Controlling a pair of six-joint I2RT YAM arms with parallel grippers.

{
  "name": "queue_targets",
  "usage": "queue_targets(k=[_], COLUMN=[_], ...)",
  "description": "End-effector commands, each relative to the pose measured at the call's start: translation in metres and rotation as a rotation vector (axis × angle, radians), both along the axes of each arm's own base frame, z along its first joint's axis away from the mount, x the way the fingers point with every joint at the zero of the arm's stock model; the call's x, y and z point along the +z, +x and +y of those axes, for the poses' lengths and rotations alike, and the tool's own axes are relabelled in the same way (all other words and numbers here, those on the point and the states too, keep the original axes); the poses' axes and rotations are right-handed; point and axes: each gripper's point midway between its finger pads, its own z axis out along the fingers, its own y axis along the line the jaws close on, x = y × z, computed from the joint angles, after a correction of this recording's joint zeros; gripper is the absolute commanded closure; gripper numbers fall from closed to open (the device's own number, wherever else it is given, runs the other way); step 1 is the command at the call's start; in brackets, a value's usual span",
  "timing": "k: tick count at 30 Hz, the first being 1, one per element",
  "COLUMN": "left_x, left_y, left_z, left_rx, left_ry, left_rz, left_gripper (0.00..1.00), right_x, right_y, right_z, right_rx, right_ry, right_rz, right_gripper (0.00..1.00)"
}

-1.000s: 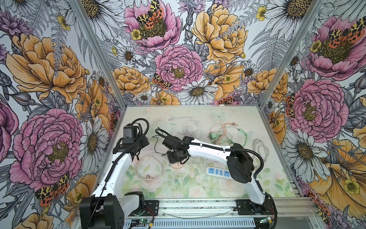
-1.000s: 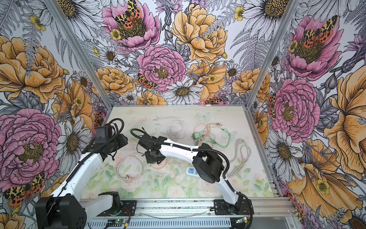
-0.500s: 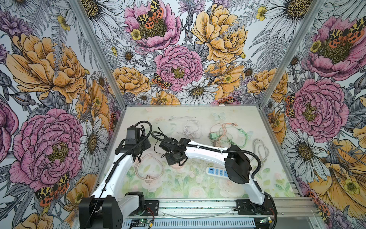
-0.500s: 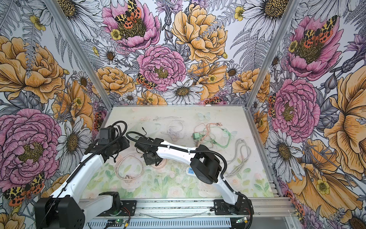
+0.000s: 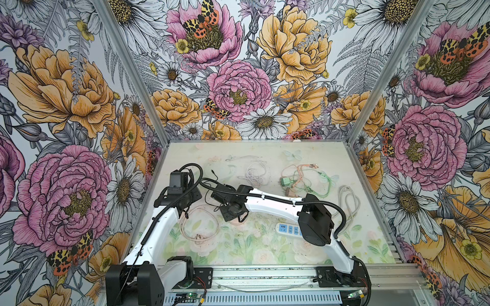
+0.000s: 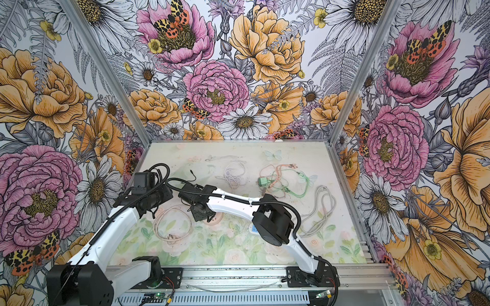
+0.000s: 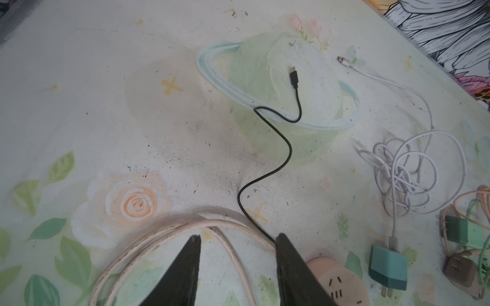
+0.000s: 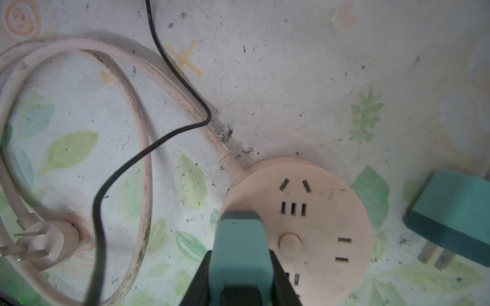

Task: Insert plugs into power strip
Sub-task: Insert the plug into the socket.

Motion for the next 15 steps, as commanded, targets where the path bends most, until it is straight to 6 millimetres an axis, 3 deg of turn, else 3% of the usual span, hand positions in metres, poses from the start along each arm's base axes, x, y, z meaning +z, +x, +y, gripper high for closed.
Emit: queue_targets(k=[1, 15], left_x=[-0.002, -0.003], left_y=[-0.004, -0.005], left_z=[0.007, 0.009], left_rx=[0.034, 0.039], left_ry=[0.014, 0.011], left_rz=[0.000, 0.007], left_gripper=[0.52, 0.52], right_x=[-0.102, -0.123], right_y=[-0.020, -0.031], right_z=[-0.048, -0.052], right_rx=[0.016, 0.040], right_ry=[-0.266, -0.301], right_rz=[0.127, 0.171], right_gripper=[1.00, 1.00])
